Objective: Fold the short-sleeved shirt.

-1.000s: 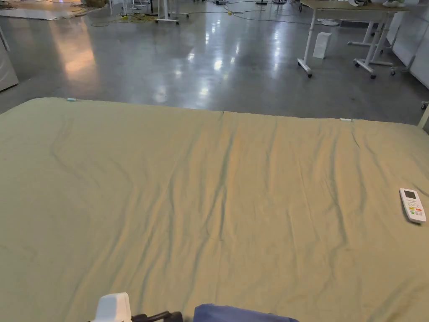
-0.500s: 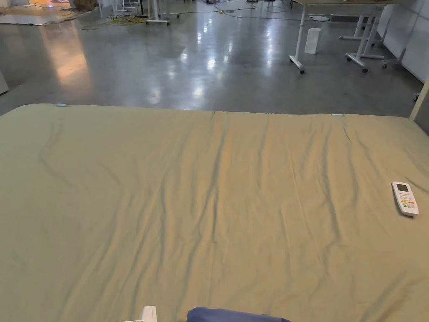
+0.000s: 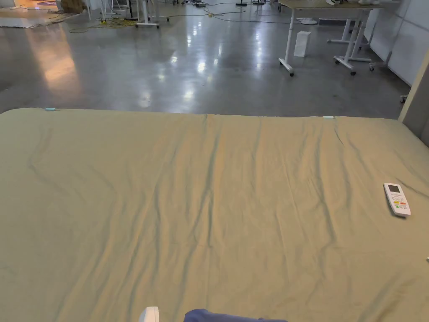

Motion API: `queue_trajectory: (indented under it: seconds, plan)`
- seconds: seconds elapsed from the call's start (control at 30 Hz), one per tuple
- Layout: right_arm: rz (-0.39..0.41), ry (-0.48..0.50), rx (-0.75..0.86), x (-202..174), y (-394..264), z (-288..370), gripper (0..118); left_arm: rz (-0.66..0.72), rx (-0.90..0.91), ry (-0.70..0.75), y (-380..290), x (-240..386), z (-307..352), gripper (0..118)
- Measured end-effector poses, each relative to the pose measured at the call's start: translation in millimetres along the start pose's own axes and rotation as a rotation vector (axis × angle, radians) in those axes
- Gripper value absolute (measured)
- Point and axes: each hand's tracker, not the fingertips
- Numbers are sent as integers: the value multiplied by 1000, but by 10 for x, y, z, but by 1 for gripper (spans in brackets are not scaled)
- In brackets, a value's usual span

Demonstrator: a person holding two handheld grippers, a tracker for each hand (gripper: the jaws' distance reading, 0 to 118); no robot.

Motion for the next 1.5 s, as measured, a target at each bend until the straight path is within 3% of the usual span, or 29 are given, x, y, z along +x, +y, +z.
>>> queue_trajectory:
  seconds: [0.1, 0.23, 0.6, 0.8, 0.93, 1.0, 1.07, 1.23, 1.37, 1.4, 1.5]
  plan:
    - [27, -30, 41, 37, 135, 91, 0, 14, -7, 6, 180, 122, 233, 21]
    - [-13, -60, 109, 227, 462, 209, 0, 5, 11, 48, 476, 133, 823, 21]
    - [-37, -125, 337, 656, 1572, 530, 0, -49, 78, 376, 1299, -352, 2969, 21]
    - [-23, -159, 400, 705, 1801, 595, 0, -40, 122, 494, 1452, -531, 3745, 21]
    - [-4, -162, 407, 622, 1816, 644, 0, -38, 114, 633, 1515, -621, 3994, 23]
    - [-1, -155, 396, 578, 1797, 646, 0, -51, 93, 747, 1529, -682, 3992, 29]
    - [1, -150, 391, 533, 1774, 642, 0, -20, 69, 820, 1541, -726, 3975, 45]
    - [5, -137, 372, 452, 1731, 640, 0, -60, 115, 1017, 1969, -1157, 4454, 54]
    - [4, -127, 366, 439, 1723, 629, 0, -87, 248, 1092, 1859, -944, 4423, 56]
    - [6, -123, 366, 439, 1722, 626, 0, -100, 292, 1105, 1566, -483, 4159, 56]
    - [10, -113, 367, 430, 1714, 614, 0, -195, 359, 1157, 1463, -283, 3952, 56]
